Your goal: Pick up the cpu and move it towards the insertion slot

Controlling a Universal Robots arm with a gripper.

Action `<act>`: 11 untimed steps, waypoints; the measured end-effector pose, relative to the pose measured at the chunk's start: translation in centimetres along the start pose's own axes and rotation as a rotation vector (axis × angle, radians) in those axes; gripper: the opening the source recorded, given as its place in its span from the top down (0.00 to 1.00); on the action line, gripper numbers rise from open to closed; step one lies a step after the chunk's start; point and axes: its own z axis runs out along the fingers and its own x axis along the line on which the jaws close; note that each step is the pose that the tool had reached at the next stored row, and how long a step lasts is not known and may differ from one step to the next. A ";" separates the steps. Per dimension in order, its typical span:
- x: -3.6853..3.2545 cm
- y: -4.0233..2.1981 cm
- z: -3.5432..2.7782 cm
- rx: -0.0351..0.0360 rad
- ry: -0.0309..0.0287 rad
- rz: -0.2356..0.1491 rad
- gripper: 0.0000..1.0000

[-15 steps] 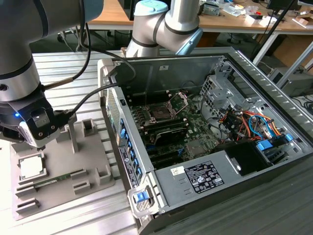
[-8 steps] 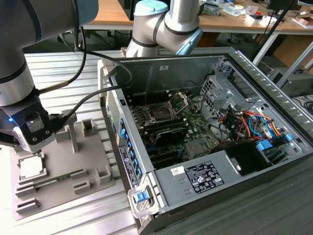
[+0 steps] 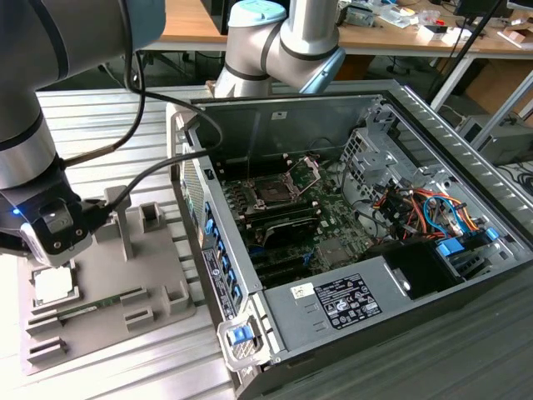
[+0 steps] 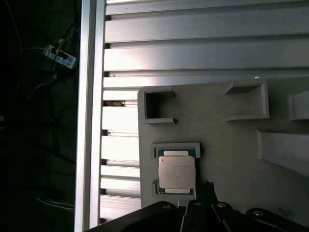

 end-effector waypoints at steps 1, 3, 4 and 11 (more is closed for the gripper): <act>0.01 -0.04 0.04 -0.0001 0.0000 0.000 0.89; 0.03 -0.07 0.08 -0.0001 0.0000 0.000 0.89; 0.04 -0.11 0.10 -0.0001 0.0000 0.000 0.89; 0.09 -0.32 0.30 -0.0001 0.0000 -0.001 0.89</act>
